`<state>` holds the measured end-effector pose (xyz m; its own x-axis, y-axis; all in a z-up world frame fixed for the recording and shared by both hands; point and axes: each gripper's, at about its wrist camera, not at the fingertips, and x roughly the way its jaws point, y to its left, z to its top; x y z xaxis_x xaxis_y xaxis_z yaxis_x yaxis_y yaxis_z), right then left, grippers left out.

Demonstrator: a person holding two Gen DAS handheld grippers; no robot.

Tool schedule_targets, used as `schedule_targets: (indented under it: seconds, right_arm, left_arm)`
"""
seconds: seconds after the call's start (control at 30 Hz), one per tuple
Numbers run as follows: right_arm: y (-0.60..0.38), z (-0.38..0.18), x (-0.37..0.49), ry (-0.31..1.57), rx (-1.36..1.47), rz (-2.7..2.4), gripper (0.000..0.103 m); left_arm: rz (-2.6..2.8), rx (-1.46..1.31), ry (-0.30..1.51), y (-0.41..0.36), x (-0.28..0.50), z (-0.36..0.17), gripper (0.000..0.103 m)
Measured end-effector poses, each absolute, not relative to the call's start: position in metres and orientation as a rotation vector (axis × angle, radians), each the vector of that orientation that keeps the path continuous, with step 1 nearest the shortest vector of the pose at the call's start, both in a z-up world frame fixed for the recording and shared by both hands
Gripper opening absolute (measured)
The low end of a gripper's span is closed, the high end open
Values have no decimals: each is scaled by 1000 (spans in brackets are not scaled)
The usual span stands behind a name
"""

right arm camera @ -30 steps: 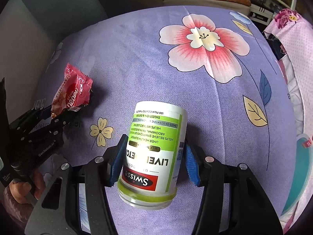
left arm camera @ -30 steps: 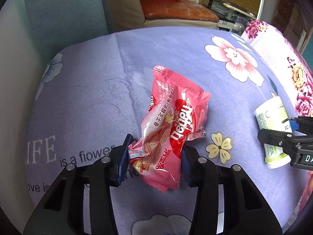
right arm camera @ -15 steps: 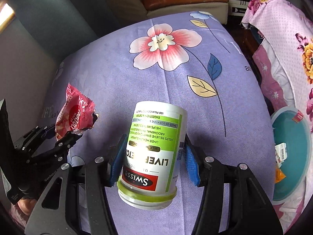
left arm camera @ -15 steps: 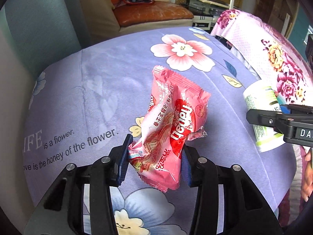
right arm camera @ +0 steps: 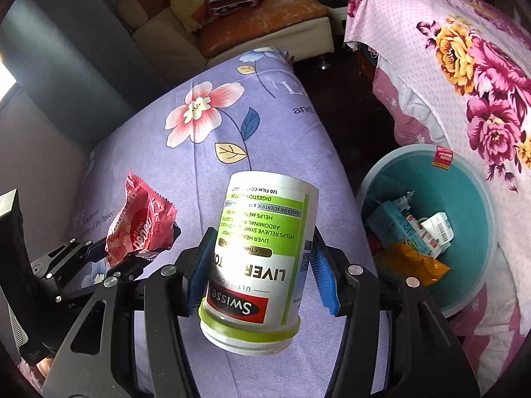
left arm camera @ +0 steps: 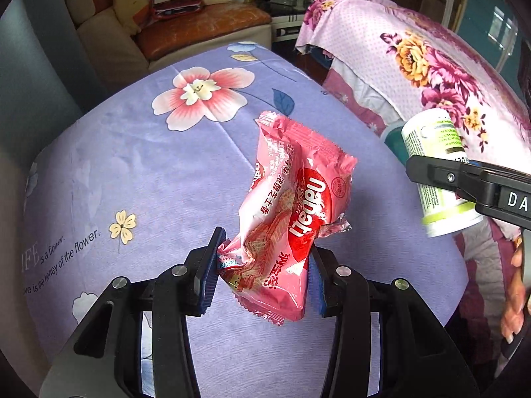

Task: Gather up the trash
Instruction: 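Carry the wafer pack and Swisse bottle over the teal wastebasket, then open the left gripper to drop the wafer pack while the right gripper drops the bottle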

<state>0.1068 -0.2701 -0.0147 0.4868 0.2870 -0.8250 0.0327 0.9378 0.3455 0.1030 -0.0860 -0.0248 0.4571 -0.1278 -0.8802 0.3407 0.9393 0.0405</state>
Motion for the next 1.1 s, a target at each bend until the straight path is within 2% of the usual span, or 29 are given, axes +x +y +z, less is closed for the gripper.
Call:
schedule_targets:
  seconds: [0.53, 0.87, 1.1]
  right_arm:
    - [-408, -37, 64, 995, 501, -33, 52]
    - [-445, -53, 61, 1009, 518, -100, 52]
    - [-454, -58, 64, 1020, 515, -126, 52]
  left_arm:
    - [-418, 369, 1097, -220, 101, -45, 46]
    - [-476, 436, 1109, -271, 109, -57, 47]
    - [-488, 443, 1102, -284, 118, -57, 54]
